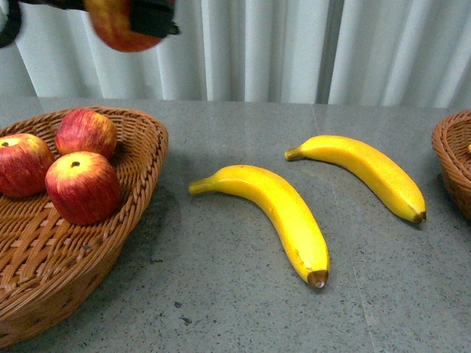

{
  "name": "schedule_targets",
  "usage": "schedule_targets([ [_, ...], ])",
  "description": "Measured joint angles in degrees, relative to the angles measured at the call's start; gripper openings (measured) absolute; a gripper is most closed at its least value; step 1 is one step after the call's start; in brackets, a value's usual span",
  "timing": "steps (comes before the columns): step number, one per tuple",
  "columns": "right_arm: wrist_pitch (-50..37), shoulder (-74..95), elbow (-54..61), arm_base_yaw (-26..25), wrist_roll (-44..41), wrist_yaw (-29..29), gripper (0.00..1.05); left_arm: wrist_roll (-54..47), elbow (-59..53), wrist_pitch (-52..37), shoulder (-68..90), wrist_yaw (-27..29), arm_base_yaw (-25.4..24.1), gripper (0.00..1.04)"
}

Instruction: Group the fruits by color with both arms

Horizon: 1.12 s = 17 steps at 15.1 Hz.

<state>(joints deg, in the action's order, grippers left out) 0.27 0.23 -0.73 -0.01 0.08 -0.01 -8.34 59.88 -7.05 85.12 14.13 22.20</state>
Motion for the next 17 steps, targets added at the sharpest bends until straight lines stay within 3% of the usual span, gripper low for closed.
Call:
schedule_targets([
  [3, 0.0, 0.0, 0.0, 0.0, 0.0, 0.0, 0.98, 3.7, -17.9, 1.9, -19.6, 6.3, -4.7, 0.68],
  [5, 0.0, 0.0, 0.0, 0.0, 0.0, 0.0, 0.98, 6.8, -23.0, 3.4, -25.0, 7.6, -7.1, 0.68],
  [8, 0.0, 0.0, 0.0, 0.0, 0.0, 0.0, 0.98, 8.4, -24.3, 4.0, -26.0, 6.6, -7.3, 0.7],
  [12, 0.0, 0.0, 0.0, 0.0, 0.0, 0.0, 0.98, 8.5, -24.7, 4.0, -26.0, 6.4, -7.3, 0.84],
  [14, 0.0, 0.0, 0.0, 0.0, 0.0, 0.0, 0.98, 8.4, -24.7, 3.6, -26.6, 6.5, -7.2, 1.0],
  [17, 0.0, 0.0, 0.0, 0.0, 0.0, 0.0, 0.98, 8.3, -24.5, 2.9, -27.3, 6.6, -6.6, 0.98],
])
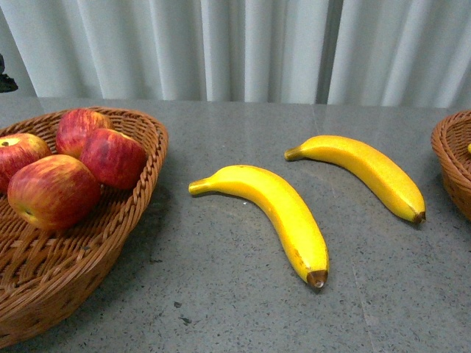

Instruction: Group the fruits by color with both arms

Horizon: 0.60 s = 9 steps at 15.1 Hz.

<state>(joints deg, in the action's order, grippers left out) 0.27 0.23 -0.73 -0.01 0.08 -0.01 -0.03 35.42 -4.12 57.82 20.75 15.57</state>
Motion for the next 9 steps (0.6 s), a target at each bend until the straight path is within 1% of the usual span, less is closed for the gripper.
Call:
schedule_targets([
  [2, 0.0, 0.0, 0.0, 0.0, 0.0, 0.0, 0.98, -0.1, 1.3, -1.5, -2.2, -0.7, 0.2, 0.98],
  [6, 0.0, 0.0, 0.0, 0.0, 0.0, 0.0, 0.98, -0.4, 1.9, -2.3, -6.2, 1.3, 1.0, 0.98],
  [7, 0.0, 0.0, 0.0, 0.0, 0.0, 0.0, 0.98, -0.4, 0.6, -4.6, -7.4, 0.7, 0.9, 0.96],
  [8, 0.0, 0.0, 0.0, 0.0, 0.0, 0.0, 0.98, -0.3, -7.1, -13.2, -13.1, -7.0, -2.3, 0.76],
  [9, 0.0, 0.0, 0.0, 0.0, 0.0, 0.0, 0.98, -0.3, -11.8, -13.3, -17.2, -9.3, -4.5, 0.64],
])
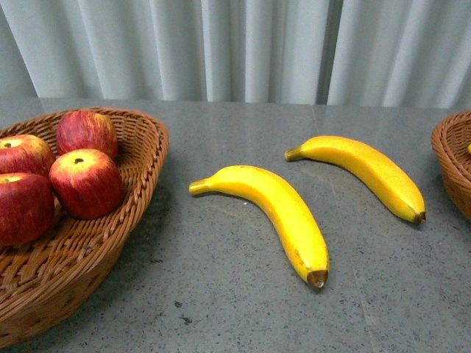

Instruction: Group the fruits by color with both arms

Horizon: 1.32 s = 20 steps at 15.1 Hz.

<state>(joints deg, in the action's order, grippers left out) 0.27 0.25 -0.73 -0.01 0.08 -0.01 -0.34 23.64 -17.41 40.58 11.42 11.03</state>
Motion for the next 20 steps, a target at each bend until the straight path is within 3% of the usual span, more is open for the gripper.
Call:
schedule_targets([
  [5, 0.0, 0.0, 0.0, 0.0, 0.0, 0.0, 0.98, 0.1, -11.9, -2.1, -9.1, -5.5, -5.3, 0.02],
  [7, 0.0, 0.0, 0.0, 0.0, 0.0, 0.0, 0.98, 0.3, -14.9, -1.8, -12.3, -10.6, -11.2, 0.01],
  [20, 0.0, 0.0, 0.0, 0.0, 0.0, 0.0, 0.98, 0.3, -22.8, 5.7, -28.9, -11.4, -11.0, 0.01],
])
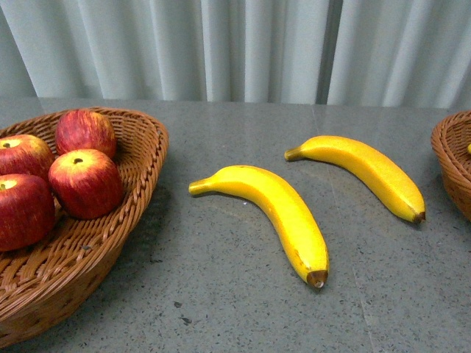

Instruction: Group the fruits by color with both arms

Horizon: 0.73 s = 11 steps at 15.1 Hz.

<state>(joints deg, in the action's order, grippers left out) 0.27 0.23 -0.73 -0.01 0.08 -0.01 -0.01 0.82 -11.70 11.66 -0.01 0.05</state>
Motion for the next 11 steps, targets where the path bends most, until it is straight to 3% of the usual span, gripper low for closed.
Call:
schedule_targets([
  [2, 0.0, 0.0, 0.0, 0.0, 0.0, 0.0, 0.98, 0.0, 0.0, 1.8, -1.9, 0.0, 0.0, 0.01],
  [4, 0.0, 0.0, 0.0, 0.0, 0.0, 0.0, 0.98, 0.0, 0.0, 12.0, -11.1, 0.0, 0.0, 0.01],
  [10, 0.0, 0.0, 0.0, 0.0, 0.0, 0.0, 0.98, 0.0, 0.0, 12.0, -11.1, 0.0, 0.0, 0.01],
  [11, 0.0, 0.0, 0.0, 0.0, 0.0, 0.0, 0.98, 0.0, 0.0, 11.9, -11.1, 0.0, 0.0, 0.12],
])
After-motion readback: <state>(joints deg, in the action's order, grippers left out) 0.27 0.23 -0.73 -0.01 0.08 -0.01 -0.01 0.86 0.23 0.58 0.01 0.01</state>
